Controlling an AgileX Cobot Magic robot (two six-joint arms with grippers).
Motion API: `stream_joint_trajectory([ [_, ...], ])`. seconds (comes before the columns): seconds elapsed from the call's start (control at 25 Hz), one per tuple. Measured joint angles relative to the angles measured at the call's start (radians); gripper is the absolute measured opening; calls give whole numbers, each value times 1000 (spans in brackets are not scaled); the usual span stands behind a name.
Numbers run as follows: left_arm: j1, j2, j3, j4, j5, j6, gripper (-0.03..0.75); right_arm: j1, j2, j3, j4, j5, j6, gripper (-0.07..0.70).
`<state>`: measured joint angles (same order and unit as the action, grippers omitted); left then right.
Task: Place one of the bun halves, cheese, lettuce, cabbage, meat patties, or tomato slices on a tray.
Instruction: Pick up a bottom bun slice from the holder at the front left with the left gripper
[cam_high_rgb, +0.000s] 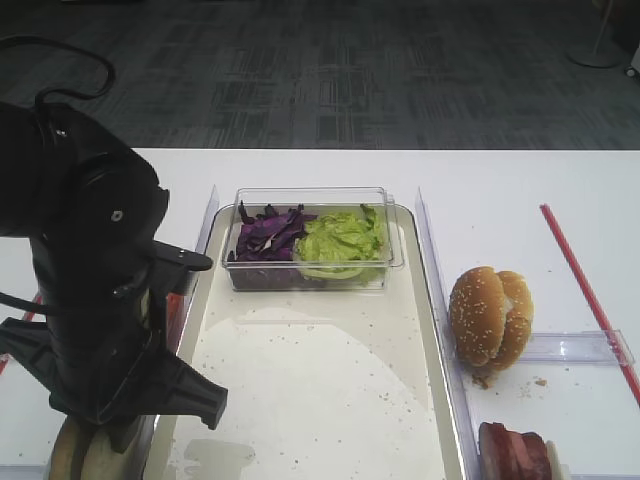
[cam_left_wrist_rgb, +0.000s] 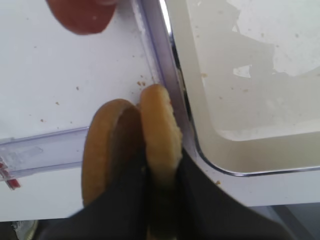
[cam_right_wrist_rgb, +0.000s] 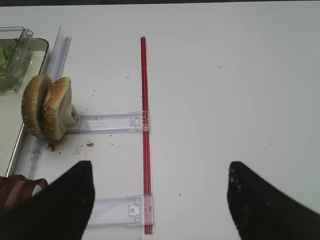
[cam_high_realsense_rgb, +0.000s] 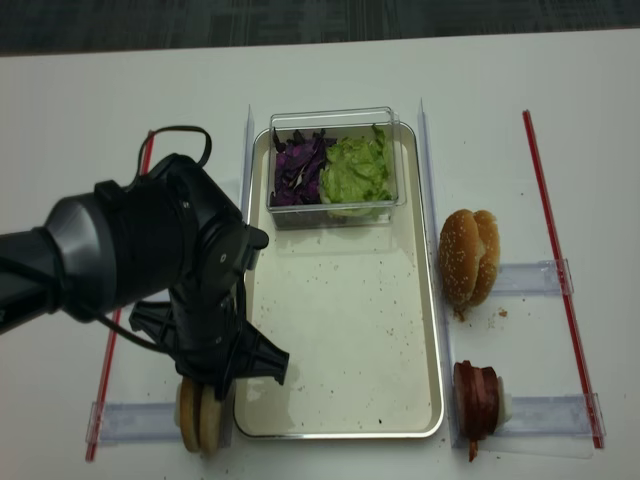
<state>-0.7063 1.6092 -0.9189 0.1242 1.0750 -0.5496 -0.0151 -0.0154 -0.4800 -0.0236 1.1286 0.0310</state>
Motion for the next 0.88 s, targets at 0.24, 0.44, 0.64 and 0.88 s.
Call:
stream_joint_trajectory([
  [0.24,0,0,0,0,3,-1,66,0,0,0,0,0,0,571],
  [0.44,0,0,0,0,6,-1,65,0,0,0,0,0,0,571],
  [0.64,0,0,0,0,12,-1,64,0,0,0,0,0,0,571],
  [0.88,0,0,-18,2,35,-1,64,0,0,0,0,0,0,571],
])
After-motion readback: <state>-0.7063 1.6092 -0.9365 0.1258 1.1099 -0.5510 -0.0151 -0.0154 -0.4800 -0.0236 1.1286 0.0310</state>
